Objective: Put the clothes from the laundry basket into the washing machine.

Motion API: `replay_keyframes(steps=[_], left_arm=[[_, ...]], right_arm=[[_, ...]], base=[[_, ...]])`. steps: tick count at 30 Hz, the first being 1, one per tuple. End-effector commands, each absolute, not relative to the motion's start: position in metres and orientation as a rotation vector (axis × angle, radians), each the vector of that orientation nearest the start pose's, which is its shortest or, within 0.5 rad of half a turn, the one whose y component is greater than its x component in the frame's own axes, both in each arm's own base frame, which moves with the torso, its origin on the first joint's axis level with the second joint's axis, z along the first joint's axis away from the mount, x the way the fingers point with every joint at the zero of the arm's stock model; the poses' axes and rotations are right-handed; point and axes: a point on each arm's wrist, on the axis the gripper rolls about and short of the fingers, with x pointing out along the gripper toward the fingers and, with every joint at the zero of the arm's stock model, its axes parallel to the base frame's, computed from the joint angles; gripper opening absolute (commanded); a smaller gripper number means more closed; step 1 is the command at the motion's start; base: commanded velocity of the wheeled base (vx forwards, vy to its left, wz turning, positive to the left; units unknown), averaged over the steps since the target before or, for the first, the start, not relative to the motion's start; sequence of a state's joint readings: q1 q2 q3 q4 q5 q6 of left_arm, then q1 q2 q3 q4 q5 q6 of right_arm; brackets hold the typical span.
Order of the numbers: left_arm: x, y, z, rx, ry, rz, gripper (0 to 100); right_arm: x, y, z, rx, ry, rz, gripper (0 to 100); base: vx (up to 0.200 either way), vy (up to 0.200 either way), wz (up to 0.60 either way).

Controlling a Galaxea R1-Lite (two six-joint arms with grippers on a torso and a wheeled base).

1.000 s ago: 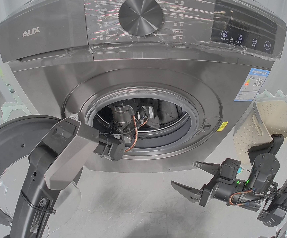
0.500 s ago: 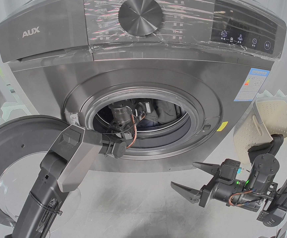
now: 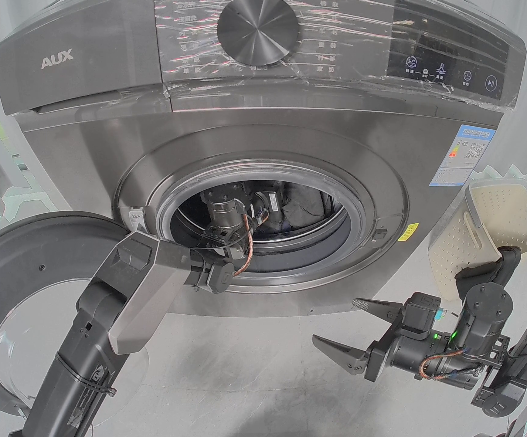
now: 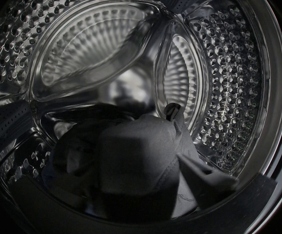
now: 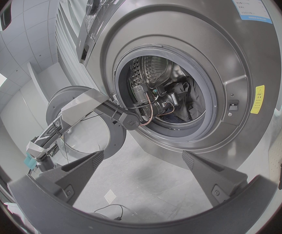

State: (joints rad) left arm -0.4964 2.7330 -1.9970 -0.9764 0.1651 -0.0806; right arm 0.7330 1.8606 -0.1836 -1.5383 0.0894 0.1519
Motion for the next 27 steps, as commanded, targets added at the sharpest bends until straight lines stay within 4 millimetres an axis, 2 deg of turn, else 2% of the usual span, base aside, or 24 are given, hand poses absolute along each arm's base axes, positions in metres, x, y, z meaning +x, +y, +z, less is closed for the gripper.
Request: replay_keyframes(steps=[1, 7, 9, 11, 12, 13, 14, 15, 17, 21, 27], left_arm=[[0.481, -0.264, 0.086, -0.154, -0.191, -0.351, 100], [0.455, -0.265, 0.082, -0.115, -0.082, -0.385, 100], [0.448, -0.264, 0.083, -0.105, -0.057, -0.391, 100], [0.427, -0.261, 0.089, -0.085, -0.009, -0.418, 100], [0.427, -0.261, 0.089, -0.085, -0.009, -0.418, 100], [0.407, -0.258, 0.089, -0.059, 0.044, -0.457, 100], [0.397, -0.257, 0.089, -0.046, 0.065, -0.472, 100], [0.397, -0.257, 0.089, -0.046, 0.065, -0.472, 100], [0.369, -0.252, 0.086, -0.014, 0.126, -0.501, 100], [0.341, -0.250, 0.079, 0.004, 0.151, -0.535, 100], [0.299, -0.244, 0.080, 0.021, 0.139, -0.589, 100]], right_arm=[[0.180, 0.165, 0.091, 0.098, 0.198, 0.810, 100], [0.179, 0.163, 0.090, 0.096, 0.204, 0.808, 100], [0.179, 0.163, 0.090, 0.095, 0.207, 0.806, 100], [0.178, 0.162, 0.090, 0.094, 0.210, 0.804, 100], [0.178, 0.162, 0.090, 0.094, 0.210, 0.804, 100], [0.175, 0.160, 0.088, 0.090, 0.221, 0.806, 100], [0.174, 0.159, 0.087, 0.087, 0.226, 0.806, 100], [0.174, 0.159, 0.087, 0.087, 0.226, 0.806, 100], [0.171, 0.157, 0.085, 0.079, 0.240, 0.808, 100], [0.167, 0.154, 0.083, 0.070, 0.257, 0.808, 100], [0.161, 0.151, 0.085, 0.068, 0.255, 0.819, 100]], base=[[0.000, 0.000, 0.00], [0.000, 0.000, 0.00], [0.000, 0.000, 0.00], [0.000, 0.000, 0.00], [0.000, 0.000, 0.00], [0.000, 0.000, 0.00], [0.000, 0.000, 0.00], [0.000, 0.000, 0.00], [0.000, 0.000, 0.00], [0.000, 0.000, 0.00], [0.000, 0.000, 0.00]])
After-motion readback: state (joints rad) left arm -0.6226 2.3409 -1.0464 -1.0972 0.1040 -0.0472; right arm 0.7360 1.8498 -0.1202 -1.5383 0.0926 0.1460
